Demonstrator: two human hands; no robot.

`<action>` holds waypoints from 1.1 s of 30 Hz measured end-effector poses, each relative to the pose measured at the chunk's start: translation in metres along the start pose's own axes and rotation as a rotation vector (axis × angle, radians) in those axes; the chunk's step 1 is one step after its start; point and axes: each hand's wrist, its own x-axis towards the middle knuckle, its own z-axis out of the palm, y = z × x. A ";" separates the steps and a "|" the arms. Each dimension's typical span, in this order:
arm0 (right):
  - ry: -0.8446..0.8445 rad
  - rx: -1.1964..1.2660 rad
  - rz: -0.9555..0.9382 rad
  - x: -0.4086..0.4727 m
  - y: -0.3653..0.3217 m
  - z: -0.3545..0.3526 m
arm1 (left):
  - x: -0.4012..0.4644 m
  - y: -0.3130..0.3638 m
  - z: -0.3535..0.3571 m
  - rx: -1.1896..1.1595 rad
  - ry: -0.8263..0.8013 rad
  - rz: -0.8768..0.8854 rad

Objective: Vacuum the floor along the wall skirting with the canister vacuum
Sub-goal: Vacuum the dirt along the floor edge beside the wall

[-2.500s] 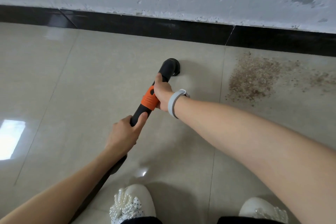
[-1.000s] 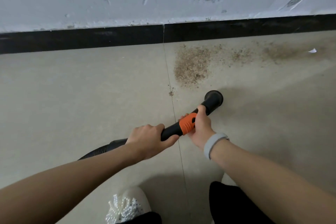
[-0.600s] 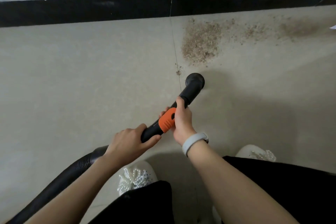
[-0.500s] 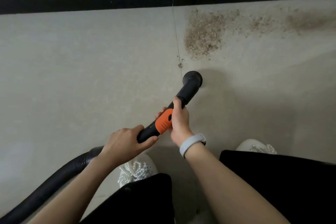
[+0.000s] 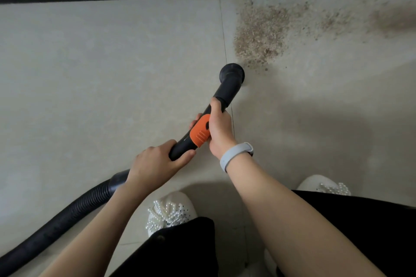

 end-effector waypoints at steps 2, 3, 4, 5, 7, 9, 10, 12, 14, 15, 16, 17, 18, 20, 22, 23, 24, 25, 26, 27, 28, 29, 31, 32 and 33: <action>-0.019 -0.021 0.000 0.004 -0.007 0.010 | 0.004 -0.001 -0.004 -0.016 0.060 -0.038; -0.031 -0.032 0.001 0.005 -0.010 0.015 | 0.006 -0.002 -0.006 -0.020 0.087 -0.057; -0.044 -0.037 0.002 0.006 -0.013 0.018 | 0.007 -0.002 -0.007 -0.024 0.106 -0.073; -0.053 -0.036 0.003 0.006 -0.015 0.020 | 0.009 -0.002 -0.008 -0.028 0.116 -0.083; -0.052 -0.025 0.006 0.006 -0.015 0.017 | 0.010 0.000 -0.008 -0.030 0.104 -0.078; -0.029 -0.003 0.005 0.005 -0.009 0.007 | 0.008 0.003 -0.005 -0.019 0.072 -0.052; -0.010 0.019 0.005 0.004 -0.006 0.000 | 0.005 0.006 -0.002 0.003 0.052 -0.035; 0.034 0.089 0.010 0.002 -0.002 -0.015 | 0.003 0.013 0.003 0.063 0.016 0.007; 0.062 0.149 0.017 0.001 -0.003 -0.030 | 0.003 0.023 0.007 0.118 -0.017 0.041; 0.070 0.165 0.015 0.001 -0.006 -0.035 | 0.005 0.029 0.009 0.137 -0.032 0.056; 0.078 0.180 0.007 0.002 -0.010 -0.040 | 0.007 0.035 0.009 0.151 -0.042 0.069; 0.085 0.193 -0.004 0.004 -0.015 -0.045 | 0.011 0.041 0.010 0.161 -0.047 0.084; 0.094 0.203 -0.015 0.006 -0.020 -0.049 | 0.015 0.048 0.010 0.172 -0.050 0.099; 0.116 0.233 -0.037 0.011 -0.032 -0.060 | 0.025 0.064 0.010 0.198 -0.057 0.139; 0.141 0.285 -0.057 0.018 -0.042 -0.073 | 0.035 0.082 0.013 0.224 -0.064 0.189; 0.150 0.309 -0.068 0.021 -0.045 -0.081 | 0.039 0.090 0.014 0.237 -0.066 0.217; 0.155 0.324 -0.080 0.024 -0.049 -0.088 | 0.042 0.097 0.016 0.247 -0.066 0.243; 0.157 0.330 -0.092 0.027 -0.050 -0.092 | 0.045 0.101 0.017 0.251 -0.064 0.263; 0.156 0.331 -0.099 0.029 -0.051 -0.095 | 0.048 0.103 0.017 0.255 -0.061 0.272; 0.151 0.329 -0.099 0.030 -0.052 -0.095 | 0.049 0.103 0.017 0.256 -0.057 0.270; 0.142 0.326 -0.094 0.031 -0.051 -0.091 | 0.049 0.099 0.016 0.250 -0.048 0.258; 0.130 0.322 -0.089 0.031 -0.051 -0.085 | 0.048 0.094 0.015 0.239 -0.034 0.238; 0.103 0.297 -0.073 0.031 -0.046 -0.068 | 0.042 0.081 0.013 0.210 -0.002 0.184; 0.088 0.272 -0.064 0.030 -0.043 -0.058 | 0.037 0.072 0.012 0.194 0.010 0.146; 0.070 0.242 -0.052 0.028 -0.038 -0.048 | 0.032 0.063 0.010 0.179 0.022 0.104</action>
